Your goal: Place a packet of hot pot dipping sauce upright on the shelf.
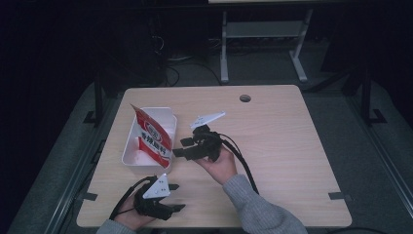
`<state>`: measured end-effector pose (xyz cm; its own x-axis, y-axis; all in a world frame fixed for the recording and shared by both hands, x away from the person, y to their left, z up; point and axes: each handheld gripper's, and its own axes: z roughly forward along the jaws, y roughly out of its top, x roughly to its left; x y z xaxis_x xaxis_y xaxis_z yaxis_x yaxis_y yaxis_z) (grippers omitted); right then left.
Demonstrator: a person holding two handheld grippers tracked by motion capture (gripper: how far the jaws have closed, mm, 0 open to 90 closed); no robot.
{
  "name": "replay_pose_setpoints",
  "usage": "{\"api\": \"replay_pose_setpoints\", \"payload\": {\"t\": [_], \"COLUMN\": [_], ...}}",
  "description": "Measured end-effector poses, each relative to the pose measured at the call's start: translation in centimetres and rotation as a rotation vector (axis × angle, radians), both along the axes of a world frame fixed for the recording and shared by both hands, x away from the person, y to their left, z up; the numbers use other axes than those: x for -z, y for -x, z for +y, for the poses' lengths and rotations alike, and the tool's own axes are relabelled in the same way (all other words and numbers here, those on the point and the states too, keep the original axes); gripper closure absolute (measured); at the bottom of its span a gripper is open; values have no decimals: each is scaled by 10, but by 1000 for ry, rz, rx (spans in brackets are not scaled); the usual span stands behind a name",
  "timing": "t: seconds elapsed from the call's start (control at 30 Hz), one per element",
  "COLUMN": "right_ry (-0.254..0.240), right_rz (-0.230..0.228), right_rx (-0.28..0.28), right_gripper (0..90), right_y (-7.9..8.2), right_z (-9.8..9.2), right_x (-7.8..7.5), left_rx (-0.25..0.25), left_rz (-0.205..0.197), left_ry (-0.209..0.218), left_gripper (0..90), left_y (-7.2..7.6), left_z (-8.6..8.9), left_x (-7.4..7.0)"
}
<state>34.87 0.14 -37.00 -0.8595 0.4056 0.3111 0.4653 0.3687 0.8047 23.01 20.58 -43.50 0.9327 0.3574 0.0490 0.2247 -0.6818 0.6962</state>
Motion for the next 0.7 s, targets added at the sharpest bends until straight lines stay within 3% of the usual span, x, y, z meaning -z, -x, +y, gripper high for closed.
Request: {"api": "replay_pose_setpoints", "payload": {"t": [0.7], "right_ry": [22], "right_rz": [25], "right_rx": [47], "right_gripper": [449], "right_y": [10], "right_z": [-62], "right_x": [6], "left_rx": [8], "left_rz": [3], "left_ry": [-2], "left_gripper": [347], "left_y": [-2], "left_z": [-9], "left_x": [1]}}
